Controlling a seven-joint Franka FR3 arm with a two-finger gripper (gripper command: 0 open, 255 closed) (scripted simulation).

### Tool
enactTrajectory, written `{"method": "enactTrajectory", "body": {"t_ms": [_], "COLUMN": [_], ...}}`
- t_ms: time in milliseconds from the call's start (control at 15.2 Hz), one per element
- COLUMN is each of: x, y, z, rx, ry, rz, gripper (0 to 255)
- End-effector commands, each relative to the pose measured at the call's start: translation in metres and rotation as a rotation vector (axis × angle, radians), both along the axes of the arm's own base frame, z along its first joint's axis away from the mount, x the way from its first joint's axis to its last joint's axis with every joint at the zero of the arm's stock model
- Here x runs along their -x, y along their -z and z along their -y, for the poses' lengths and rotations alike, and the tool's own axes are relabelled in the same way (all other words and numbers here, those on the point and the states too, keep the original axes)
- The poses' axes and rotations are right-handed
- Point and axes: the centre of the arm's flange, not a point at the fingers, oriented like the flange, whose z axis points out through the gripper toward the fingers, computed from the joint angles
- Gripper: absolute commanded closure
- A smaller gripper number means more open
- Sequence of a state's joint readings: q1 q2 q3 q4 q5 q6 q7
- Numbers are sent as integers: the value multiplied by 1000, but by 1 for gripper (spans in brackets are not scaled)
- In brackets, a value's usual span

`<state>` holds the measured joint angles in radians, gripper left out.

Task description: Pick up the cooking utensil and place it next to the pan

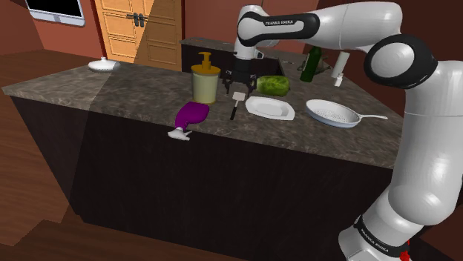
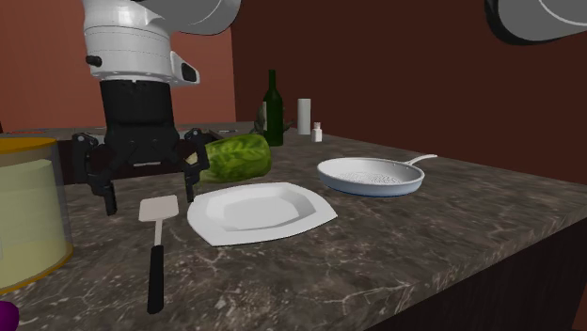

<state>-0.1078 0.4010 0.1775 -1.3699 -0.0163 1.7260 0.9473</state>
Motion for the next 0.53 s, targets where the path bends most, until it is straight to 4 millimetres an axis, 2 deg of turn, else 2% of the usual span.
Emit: {"method": "enactTrajectory", "body": {"t_ms": [0, 264, 462], "x": [-1, 0, 0], "y": [11, 32, 35], "z": [1, 0, 0], "rx": [-1, -1, -1], "ry": [8, 8, 8], "rz": [0, 0, 0], "gripper": [0, 0, 0]}}
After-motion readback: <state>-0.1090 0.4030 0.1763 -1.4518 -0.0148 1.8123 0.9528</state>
